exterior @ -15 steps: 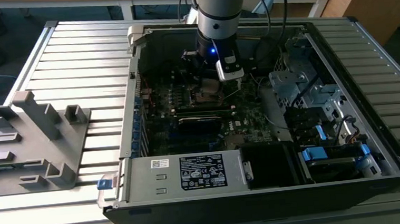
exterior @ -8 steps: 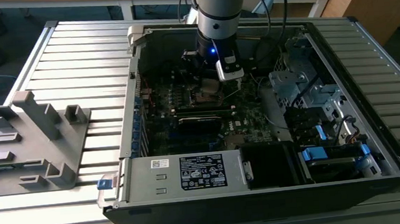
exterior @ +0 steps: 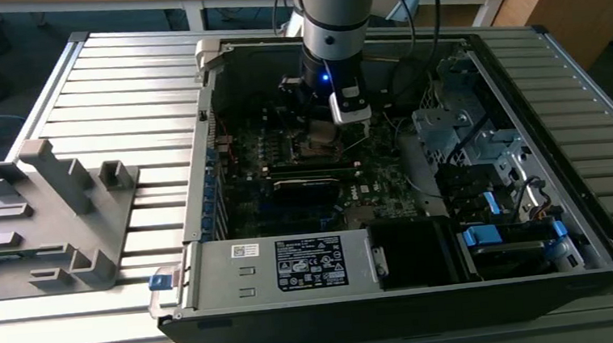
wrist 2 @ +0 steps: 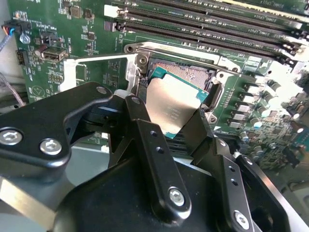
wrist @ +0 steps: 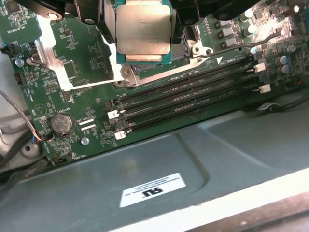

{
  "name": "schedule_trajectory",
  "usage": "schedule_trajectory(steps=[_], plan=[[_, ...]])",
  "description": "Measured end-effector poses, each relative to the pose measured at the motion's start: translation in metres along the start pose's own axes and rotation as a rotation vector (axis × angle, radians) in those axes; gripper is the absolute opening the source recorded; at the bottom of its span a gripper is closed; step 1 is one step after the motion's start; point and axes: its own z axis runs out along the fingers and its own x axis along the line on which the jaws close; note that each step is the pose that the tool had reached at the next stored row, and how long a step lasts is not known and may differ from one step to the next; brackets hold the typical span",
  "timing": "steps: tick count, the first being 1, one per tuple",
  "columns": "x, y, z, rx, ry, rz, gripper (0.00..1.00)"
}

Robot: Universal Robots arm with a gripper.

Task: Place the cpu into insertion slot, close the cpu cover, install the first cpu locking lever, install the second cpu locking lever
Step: 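Place the cpu into insertion slot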

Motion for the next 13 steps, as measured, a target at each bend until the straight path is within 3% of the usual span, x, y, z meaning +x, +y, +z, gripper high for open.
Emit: schedule_trajectory(steps=[3, 13], plan=[[0.0, 0.0, 0.0001, -0.0008, -0.0026, 0.031, 0.54], [0.0, 0.0, 0.0, -0.0007, -0.0028, 0.033, 0.54]])
